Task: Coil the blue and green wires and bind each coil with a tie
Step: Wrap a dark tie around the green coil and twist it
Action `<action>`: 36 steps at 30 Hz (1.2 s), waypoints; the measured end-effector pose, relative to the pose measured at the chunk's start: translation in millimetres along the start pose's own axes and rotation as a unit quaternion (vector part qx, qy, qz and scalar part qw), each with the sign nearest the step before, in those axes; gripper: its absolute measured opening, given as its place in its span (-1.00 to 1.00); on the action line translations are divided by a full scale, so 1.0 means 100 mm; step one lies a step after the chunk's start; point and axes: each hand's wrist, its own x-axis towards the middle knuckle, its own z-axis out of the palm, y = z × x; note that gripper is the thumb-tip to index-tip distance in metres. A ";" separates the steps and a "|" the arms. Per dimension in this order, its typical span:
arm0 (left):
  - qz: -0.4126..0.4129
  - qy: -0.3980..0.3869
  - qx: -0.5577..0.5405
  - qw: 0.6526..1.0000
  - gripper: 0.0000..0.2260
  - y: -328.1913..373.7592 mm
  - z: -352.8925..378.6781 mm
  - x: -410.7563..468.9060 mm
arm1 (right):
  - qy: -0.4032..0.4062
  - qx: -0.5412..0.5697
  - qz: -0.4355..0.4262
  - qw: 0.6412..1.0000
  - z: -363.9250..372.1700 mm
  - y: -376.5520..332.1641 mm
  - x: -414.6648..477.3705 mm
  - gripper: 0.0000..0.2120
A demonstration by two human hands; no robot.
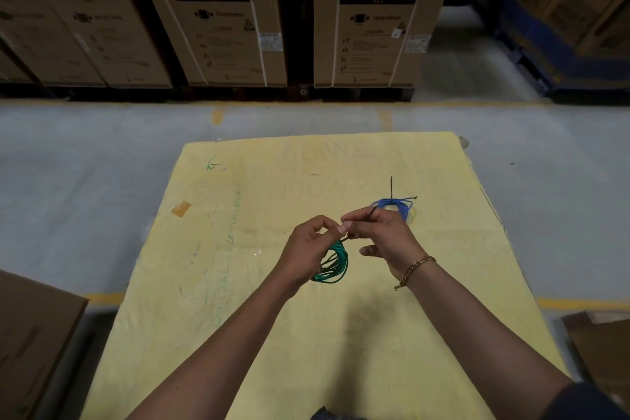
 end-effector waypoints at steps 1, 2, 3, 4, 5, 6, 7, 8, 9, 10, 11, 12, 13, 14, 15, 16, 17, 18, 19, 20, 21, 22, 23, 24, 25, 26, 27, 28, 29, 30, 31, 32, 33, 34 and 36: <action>0.000 -0.005 -0.010 1.000 -0.78 0.00 -0.01 0.00 | -0.012 0.005 0.005 1.000 -0.01 0.00 -0.01 -0.91; -0.003 -0.008 -0.030 0.999 -0.81 0.01 -0.02 0.00 | -0.030 0.020 0.009 0.999 -0.02 -0.01 -0.02 -0.88; -0.009 -0.010 -0.058 0.998 -0.86 0.02 -0.03 0.00 | -0.051 0.048 0.015 0.997 -0.03 -0.01 -0.04 -0.83; -0.018 -0.010 -0.088 0.996 -0.89 0.03 -0.04 -0.01 | -0.072 0.088 0.023 0.993 -0.05 -0.02 -0.05 -0.79; -0.028 -0.008 -0.117 0.993 -0.91 0.04 -0.06 -0.01 | -0.092 0.135 0.030 0.986 -0.06 -0.01 -0.06 -0.76; -0.037 -0.007 -0.144 0.989 -0.91 0.05 -0.07 -0.02 | -0.107 0.179 0.034 0.977 -0.08 -0.01 -0.06 -0.74; -0.044 -0.008 -0.169 0.985 -0.90 0.05 -0.07 -0.03 | -0.115 0.211 0.033 0.970 -0.09 0.01 -0.07 -0.74; -0.048 -0.011 -0.194 0.980 -0.89 0.06 -0.08 -0.03 | -0.115 0.226 0.029 0.967 -0.09 0.04 -0.07 -0.76; -0.050 -0.014 -0.215 0.975 -0.89 0.07 -0.08 -0.04 | -0.111 0.225 0.021 0.968 -0.08 0.06 -0.08 -0.78; -0.052 -0.020 -0.234 0.971 -0.88 0.09 -0.09 -0.06 | -0.106 0.221 0.012 0.970 -0.07 0.08 -0.09 -0.79; -0.055 -0.024 -0.247 0.967 -0.87 0.10 -0.09 -0.07 | -0.098 0.220 0.004 0.971 -0.05 0.09 -0.09 -0.80; -0.058 -0.027 -0.258 0.964 -0.87 0.11 -0.09 -0.08 | -0.086 0.225 -0.003 0.970 -0.03 0.08 -0.09 -0.80; -0.061 -0.028 -0.268 0.961 -0.86 0.13 -0.09 -0.09 | -0.064 0.232 -0.010 0.971 -0.03 0.07 -0.08 -0.80; -0.064 -0.028 -0.277 0.958 -0.86 0.14 -0.09 -0.10 | -0.031 0.233 -0.020 0.972 -0.03 0.04 -0.06 -0.81; -0.068 -0.031 -0.284 0.956 -0.85 0.16 -0.10 -0.11 | 0.010 0.221 -0.031 0.975 -0.04 0.02 -0.05 -0.82; -0.071 -0.035 -0.289 0.954 -0.85 0.17 -0.10 -0.12 | 0.050 0.194 -0.046 0.979 -0.05 -0.01 -0.03 -0.82; -0.072 -0.038 -0.290 0.953 -0.85 0.18 -0.09 -0.13 | 0.081 0.158 -0.064 0.982 -0.06 -0.03 -0.03 -0.82; -0.072 -0.041 -0.288 0.954 -0.85 0.18 -0.09 -0.13 | 0.098 0.123 -0.084 0.984 -0.06 -0.05 -0.03 -0.81; -0.070 -0.044 -0.283 0.956 -0.86 0.19 -0.08 -0.13 | 0.102 0.094 -0.102 0.985 -0.05 -0.06 -0.04 -0.81; -0.065 -0.046 -0.276 0.958 -0.86 0.18 -0.08 -0.13 | 0.098 0.074 -0.115 0.986 -0.04 -0.07 -0.06 -0.81; -0.061 -0.049 -0.267 0.961 -0.87 0.18 -0.07 -0.13 | 0.088 0.064 -0.120 0.987 -0.02 -0.08 -0.08 -0.83; -0.057 -0.051 -0.256 0.964 -0.88 0.18 -0.07 -0.13 | 0.074 0.064 -0.116 0.988 0.00 -0.07 -0.10 -0.86; -0.054 -0.054 -0.245 0.966 -0.89 0.19 -0.06 -0.13 | 0.055 0.070 -0.104 0.991 0.00 -0.07 -0.11 -0.85; -0.051 -0.057 -0.237 0.968 -0.89 0.19 -0.06 -0.14 | 0.034 0.080 -0.087 0.992 0.00 -0.06 -0.12 -0.84; -0.047 -0.062 -0.232 0.970 -0.89 0.20 -0.06 -0.14 | 0.013 0.088 -0.072 0.993 -0.01 -0.05 -0.13 -0.82; -0.044 -0.066 -0.230 0.970 -0.88 0.22 -0.06 -0.15 | -0.001 0.087 -0.065 0.994 -0.01 -0.05 -0.14 -0.83; -0.043 -0.067 -0.232 0.969 -0.86 0.23 -0.06 -0.15 | 0.001 0.074 -0.069 0.995 -0.01 -0.04 -0.15 -0.84; -0.044 -0.065 -0.242 0.967 -0.84 0.24 -0.06 -0.16 | 0.018 0.050 -0.087 0.995 -0.01 -0.03 -0.17 -0.87; -0.049 -0.060 -0.260 0.962 -0.83 0.25 -0.06 -0.16 | 0.048 0.017 -0.117 0.992 -0.01 -0.02 -0.18 -0.90; -0.055 -0.054 -0.282 0.956 -0.83 0.25 -0.07 -0.16 | 0.082 -0.024 -0.158 0.984 -0.01 0.00 -0.19 -0.93; -0.062 -0.049 -0.305 0.949 -0.86 0.25 -0.07 -0.16 | 0.113 -0.074 -0.206 0.969 0.00 0.02 -0.20 -0.94; -0.068 -0.046 -0.325 0.942 -0.89 0.25 -0.07 -0.15 | 0.139 -0.129 -0.260 0.947 0.00 0.06 -0.21 -0.94; -0.074 -0.046 -0.341 0.936 -0.90 0.25 -0.06 -0.15 | 0.159 -0.183 -0.311 0.919 0.00 0.10 -0.21 -0.93; -0.078 -0.047 -0.355 0.930 -0.90 0.25 -0.05 -0.15 | 0.172 -0.225 -0.350 0.893 0.01 0.12 -0.22 -0.94; -0.086 -0.048 -0.376 0.921 -0.89 0.27 -0.03 -0.16 | 0.179 -0.259 -0.384 0.868 0.03 0.14 -0.22 -0.95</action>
